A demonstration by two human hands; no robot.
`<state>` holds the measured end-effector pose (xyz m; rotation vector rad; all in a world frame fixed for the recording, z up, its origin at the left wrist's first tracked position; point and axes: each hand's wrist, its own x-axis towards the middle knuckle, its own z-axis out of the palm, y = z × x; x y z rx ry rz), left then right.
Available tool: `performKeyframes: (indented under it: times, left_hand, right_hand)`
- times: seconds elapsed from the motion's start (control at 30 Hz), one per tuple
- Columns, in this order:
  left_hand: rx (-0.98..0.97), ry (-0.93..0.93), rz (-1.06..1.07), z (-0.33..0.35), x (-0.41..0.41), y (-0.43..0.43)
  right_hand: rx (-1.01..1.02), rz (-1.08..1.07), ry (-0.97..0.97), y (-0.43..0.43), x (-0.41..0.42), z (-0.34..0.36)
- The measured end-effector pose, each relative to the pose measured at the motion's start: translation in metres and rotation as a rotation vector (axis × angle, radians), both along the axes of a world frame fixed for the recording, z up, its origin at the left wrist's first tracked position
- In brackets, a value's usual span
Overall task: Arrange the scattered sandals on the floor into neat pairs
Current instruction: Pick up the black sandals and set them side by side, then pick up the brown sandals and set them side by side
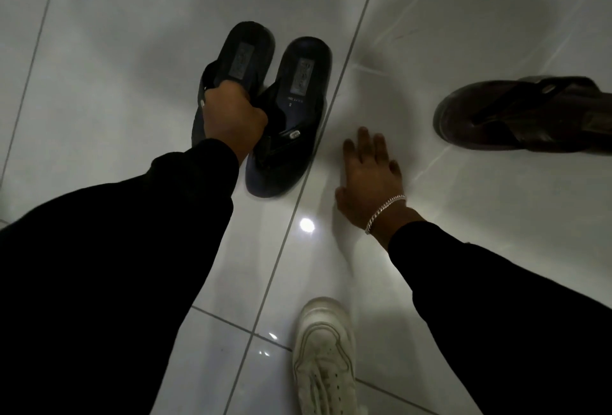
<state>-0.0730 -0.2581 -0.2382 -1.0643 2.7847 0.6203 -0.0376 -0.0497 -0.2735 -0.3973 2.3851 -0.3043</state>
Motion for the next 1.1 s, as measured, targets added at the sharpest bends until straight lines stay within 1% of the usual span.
performKeyframes:
  times: [0.1,0.2,0.37,0.47,0.6,0.7,0.77,0.8,0.87,0.93,1.0,1.03,1.1]
  left_hand:
    - [-0.005,0.009,-0.018,-0.001,0.001,-0.001]
    - [0.007,0.016,-0.040,0.000,0.003,0.000]
    - [0.034,0.033,-0.017,-0.002,0.002,0.006]
    - [0.044,0.045,-0.060,0.000,0.003,0.013]
    - [-0.028,0.043,-0.104,0.002,0.004,0.019]
    - [-0.106,0.061,-0.255,0.005,0.000,0.036]
    - [-0.103,0.090,-0.400,0.006,-0.005,0.061]
    - [-0.079,0.109,-0.456,0.005,-0.009,0.078]
    - [0.022,0.124,-0.514,0.000,-0.015,0.112]
    - [0.147,0.092,-0.566,-0.005,-0.020,0.154]
    - [0.246,0.045,-0.620,-0.011,-0.022,0.195]
    - [0.286,0.027,-0.639,-0.014,-0.023,0.214]
    - [0.343,0.001,-0.676,-0.020,-0.029,0.248]
  right_hand:
    - [0.043,0.076,0.039,0.011,0.008,-0.006]
    - [0.043,0.081,0.035,0.013,0.008,-0.008]
    - [0.042,0.096,0.037,0.015,0.008,-0.011]
    - [0.035,0.100,0.032,0.016,0.007,-0.012]
    - [0.001,0.108,0.018,0.020,0.004,-0.012]
    - [-0.094,0.103,-0.008,0.037,-0.004,-0.008]
    - [-0.187,-0.003,-0.016,0.062,-0.006,0.001]
    - [-0.248,-0.089,0.039,0.078,-0.006,0.006]
    - [-0.328,-0.270,0.277,0.110,-0.004,0.017]
    - [-0.321,-0.442,0.444,0.151,-0.005,0.025]
    - [-0.230,-0.596,0.507,0.199,-0.006,0.034]
    - [-0.152,-0.664,0.516,0.227,-0.005,0.038]
    - [0.076,-0.763,0.458,0.283,0.001,0.044]
